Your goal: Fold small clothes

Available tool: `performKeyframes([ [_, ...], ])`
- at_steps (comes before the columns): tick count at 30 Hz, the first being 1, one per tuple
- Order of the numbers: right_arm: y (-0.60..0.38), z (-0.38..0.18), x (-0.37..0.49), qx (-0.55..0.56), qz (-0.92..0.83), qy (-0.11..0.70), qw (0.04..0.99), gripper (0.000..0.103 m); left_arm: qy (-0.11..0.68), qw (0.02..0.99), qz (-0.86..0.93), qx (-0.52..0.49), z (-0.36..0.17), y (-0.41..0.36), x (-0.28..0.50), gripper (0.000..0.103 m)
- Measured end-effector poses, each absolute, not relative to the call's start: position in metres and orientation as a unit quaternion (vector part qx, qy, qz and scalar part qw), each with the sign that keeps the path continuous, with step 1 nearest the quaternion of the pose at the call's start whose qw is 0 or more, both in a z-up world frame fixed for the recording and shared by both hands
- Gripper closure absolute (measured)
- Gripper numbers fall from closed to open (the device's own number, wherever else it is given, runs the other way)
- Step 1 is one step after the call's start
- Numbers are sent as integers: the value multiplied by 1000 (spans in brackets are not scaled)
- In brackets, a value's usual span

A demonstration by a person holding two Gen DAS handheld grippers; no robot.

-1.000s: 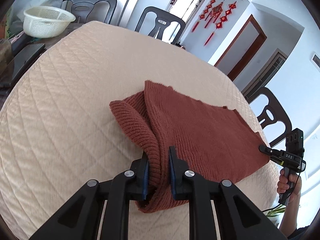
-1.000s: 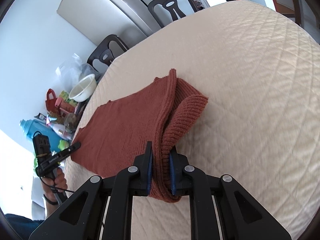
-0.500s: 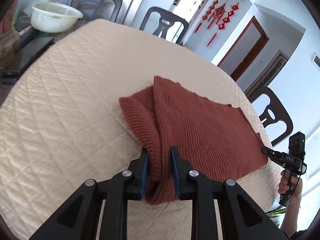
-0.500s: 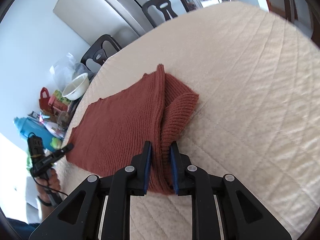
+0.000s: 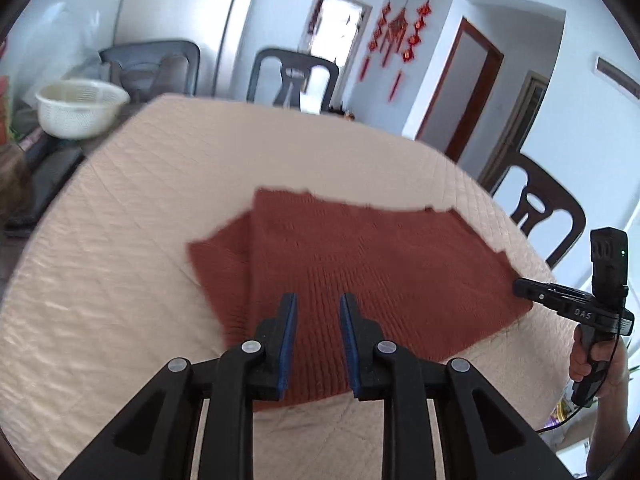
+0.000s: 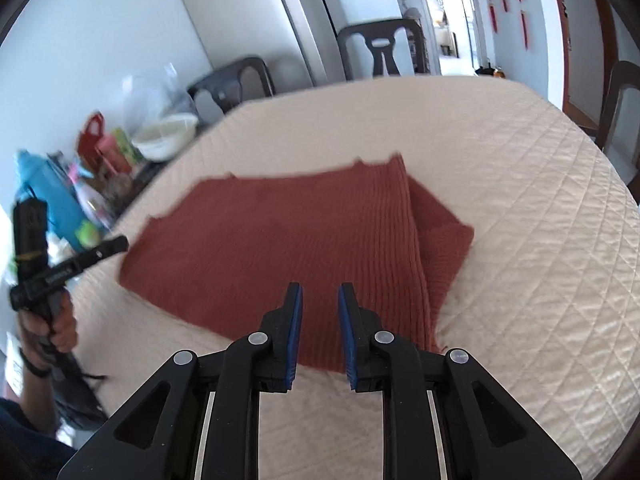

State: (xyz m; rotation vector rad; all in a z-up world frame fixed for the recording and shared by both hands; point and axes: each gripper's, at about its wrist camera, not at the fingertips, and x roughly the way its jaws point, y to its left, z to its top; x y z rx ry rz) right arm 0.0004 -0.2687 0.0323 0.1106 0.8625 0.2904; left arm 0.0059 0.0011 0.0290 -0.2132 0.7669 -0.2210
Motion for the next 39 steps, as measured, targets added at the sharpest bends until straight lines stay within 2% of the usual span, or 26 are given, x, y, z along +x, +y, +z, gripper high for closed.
performKeyframes([
  [3, -277, 22, 1, 54, 130, 431, 891, 88, 393, 908, -109, -97, 12, -1, 7, 79],
  [7, -283, 37, 0, 52, 123, 415, 900, 88, 384, 911, -113, -95, 25, -4, 7, 79],
  [12, -286, 34, 31, 74, 114, 410, 902, 88, 374, 916, -105, -96, 31, -11, 35, 78],
  [15, -295, 20, 51, 84, 88, 424, 897, 91, 401, 909, -80, -85, 15, -12, 48, 79],
  [17, -303, 22, 50, 107, 92, 420, 896, 91, 398, 909, -84, -88, 14, -11, 45, 79],
  [33, -291, 36, 77, 71, 74, 409, 907, 90, 391, 916, -54, -66, 27, -13, 63, 78],
  [39, -293, 21, 98, 72, 67, 436, 895, 90, 412, 909, -35, -57, 15, -12, 77, 78],
])
